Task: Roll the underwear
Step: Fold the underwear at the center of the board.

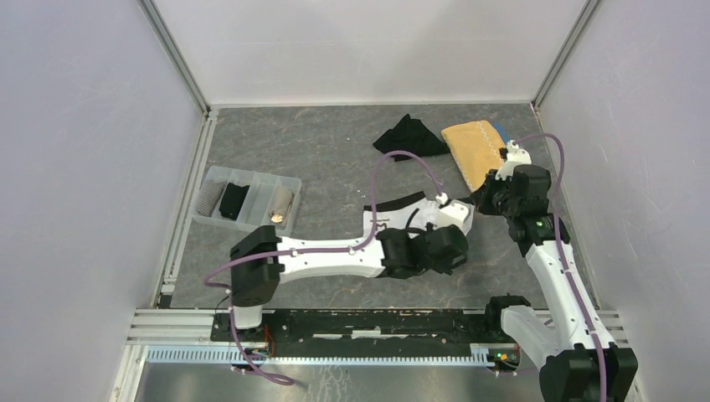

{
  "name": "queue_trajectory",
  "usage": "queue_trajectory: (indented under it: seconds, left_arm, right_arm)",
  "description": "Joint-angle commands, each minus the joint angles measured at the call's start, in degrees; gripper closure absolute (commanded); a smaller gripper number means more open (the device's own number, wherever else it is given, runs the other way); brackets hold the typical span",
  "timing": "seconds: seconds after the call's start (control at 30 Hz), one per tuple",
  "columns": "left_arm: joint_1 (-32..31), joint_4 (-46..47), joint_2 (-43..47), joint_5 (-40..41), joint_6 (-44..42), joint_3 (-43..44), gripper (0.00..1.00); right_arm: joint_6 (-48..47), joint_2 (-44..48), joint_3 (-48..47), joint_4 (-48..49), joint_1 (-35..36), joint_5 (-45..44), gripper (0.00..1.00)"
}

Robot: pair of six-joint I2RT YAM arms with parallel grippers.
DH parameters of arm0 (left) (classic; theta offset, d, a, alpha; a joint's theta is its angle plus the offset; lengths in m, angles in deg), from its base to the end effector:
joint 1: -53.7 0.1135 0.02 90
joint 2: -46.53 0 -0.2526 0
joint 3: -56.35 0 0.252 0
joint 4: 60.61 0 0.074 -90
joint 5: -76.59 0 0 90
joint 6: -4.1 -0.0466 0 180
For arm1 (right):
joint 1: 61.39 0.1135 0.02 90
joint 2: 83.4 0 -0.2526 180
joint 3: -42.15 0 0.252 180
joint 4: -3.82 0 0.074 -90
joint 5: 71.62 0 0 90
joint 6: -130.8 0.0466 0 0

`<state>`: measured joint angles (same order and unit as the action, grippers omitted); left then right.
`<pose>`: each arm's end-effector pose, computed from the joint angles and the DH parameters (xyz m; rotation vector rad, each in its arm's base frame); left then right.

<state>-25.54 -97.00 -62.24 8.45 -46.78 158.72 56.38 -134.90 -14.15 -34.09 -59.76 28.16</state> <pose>0.0988 -0.4268 0.2449 0.6144 2.2559 -0.6438 0.2140 0.0140 0.2668 0.1628 2.1545 0.3575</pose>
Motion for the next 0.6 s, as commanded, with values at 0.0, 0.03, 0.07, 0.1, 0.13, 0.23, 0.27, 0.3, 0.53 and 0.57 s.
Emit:
queue_trajectory:
  seconds: [0.0, 0.03, 0.07, 0.1, 0.13, 0.23, 0.27, 0.3, 0.53, 0.57]
  left_arm:
    - [3.0, 4.5, 6.3, -0.5, 1.2, -7.4, 0.98]
    - [3.5, 5.3, 7.5, -0.5, 1.6, -9.1, 0.98]
    - [3.9, 5.9, 8.6, -0.5, 2.0, -10.9, 0.98]
    - [4.3, 6.4, 9.6, -0.4, 2.5, -12.4, 0.98]
    - [4.7, 6.9, 10.5, -0.3, 2.9, -13.8, 0.98]
    - [5.9, 7.9, 13.0, -0.1, 4.2, -17.5, 0.98]
    - [6.3, 8.2, 13.8, 0.1, 4.6, -18.6, 0.98]
    - [6.6, 8.4, 14.6, 0.4, 4.8, -19.5, 0.98]
    - [7.4, 8.3, 19.8, 2.6, 6.4, -25.3, 0.98]
    - [7.4, 8.3, 20.5, 2.9, 6.8, -26.2, 0.98]
  right_arm:
    - [-1.3, -1.3, -3.7, -2.2, -0.1, 5.5, 1.00]
    - [-1.0, -1.7, -4.1, -2.0, 0.0, 6.6, 1.00]
    - [-0.8, -2.2, -4.4, -1.6, 0.2, 7.6, 1.00]
    - [-0.5, -2.8, -4.9, -1.4, 0.6, 8.0, 1.00]
    - [-0.3, -3.4, -5.4, -1.1, 1.2, 8.1, 1.00]
    - [0.5, -5.4, -7.0, -0.2, 4.4, 7.1, 1.00]
    - [0.9, -6.0, -7.6, 0.3, 5.5, 6.5, 1.00]
    - [1.3, -6.8, -8.1, 0.6, 7.2, 5.7, 1.00]
    - [2.9, -13.2, -12.7, 3.2, 16.5, 0.4, 1.00]
    - [2.9, -14.1, -13.1, 3.5, 17.6, -0.1, 1.00]
